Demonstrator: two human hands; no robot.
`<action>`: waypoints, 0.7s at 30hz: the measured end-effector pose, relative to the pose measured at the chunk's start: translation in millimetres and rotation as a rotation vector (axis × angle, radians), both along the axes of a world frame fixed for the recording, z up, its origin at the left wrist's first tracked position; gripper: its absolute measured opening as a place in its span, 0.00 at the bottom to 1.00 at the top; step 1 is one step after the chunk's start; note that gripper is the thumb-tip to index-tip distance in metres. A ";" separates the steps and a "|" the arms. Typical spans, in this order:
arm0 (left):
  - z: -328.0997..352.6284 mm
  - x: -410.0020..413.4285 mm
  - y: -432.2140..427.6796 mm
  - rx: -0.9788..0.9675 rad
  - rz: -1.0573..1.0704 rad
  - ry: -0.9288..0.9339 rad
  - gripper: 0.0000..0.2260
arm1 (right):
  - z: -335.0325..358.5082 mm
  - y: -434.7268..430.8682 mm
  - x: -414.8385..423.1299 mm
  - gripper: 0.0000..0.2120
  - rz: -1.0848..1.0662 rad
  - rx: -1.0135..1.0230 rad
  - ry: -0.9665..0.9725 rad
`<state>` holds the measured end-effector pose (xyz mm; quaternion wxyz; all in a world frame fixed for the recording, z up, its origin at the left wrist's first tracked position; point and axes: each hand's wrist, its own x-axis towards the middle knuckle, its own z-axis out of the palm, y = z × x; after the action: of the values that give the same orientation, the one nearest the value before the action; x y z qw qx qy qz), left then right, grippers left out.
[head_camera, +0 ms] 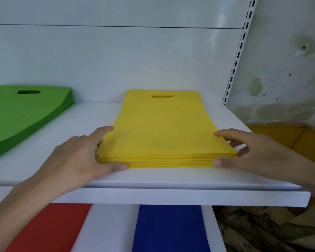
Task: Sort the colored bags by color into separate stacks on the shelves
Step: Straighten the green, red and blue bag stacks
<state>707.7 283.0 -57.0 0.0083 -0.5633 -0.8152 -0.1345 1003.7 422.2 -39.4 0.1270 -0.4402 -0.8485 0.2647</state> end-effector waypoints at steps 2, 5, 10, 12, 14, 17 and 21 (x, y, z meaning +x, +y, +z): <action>1.0 0.6 0.6 0.027 -0.001 -0.053 0.45 | -3.3 2.7 -1.1 0.32 -0.006 0.015 0.035; 1.4 -0.4 1.6 0.075 -0.012 -0.094 0.43 | -6.2 7.8 -1.0 0.35 -0.021 0.019 0.082; -4.4 -5.4 1.8 0.126 -0.030 -0.193 0.43 | -7.5 1.4 -2.8 0.41 0.007 0.017 -0.028; -5.5 -8.3 1.7 0.119 -0.051 -0.192 0.46 | -8.9 4.2 -2.0 0.43 -0.004 0.061 -0.043; -5.8 -9.0 1.6 0.122 -0.076 -0.201 0.47 | -9.1 10.1 0.5 0.43 -0.027 0.086 0.008; -7.0 -7.3 -0.1 0.151 -0.100 -0.233 0.43 | -9.1 13.9 2.3 0.39 0.001 0.069 0.038; -7.8 -10.4 2.3 0.180 -0.089 -0.289 0.44 | -8.6 11.3 3.6 0.40 0.007 0.001 0.069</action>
<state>697.3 285.3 -64.8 -0.0648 -0.5706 -0.7668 -0.2868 1007.3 433.5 -47.9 0.1556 -0.4278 -0.8453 0.2797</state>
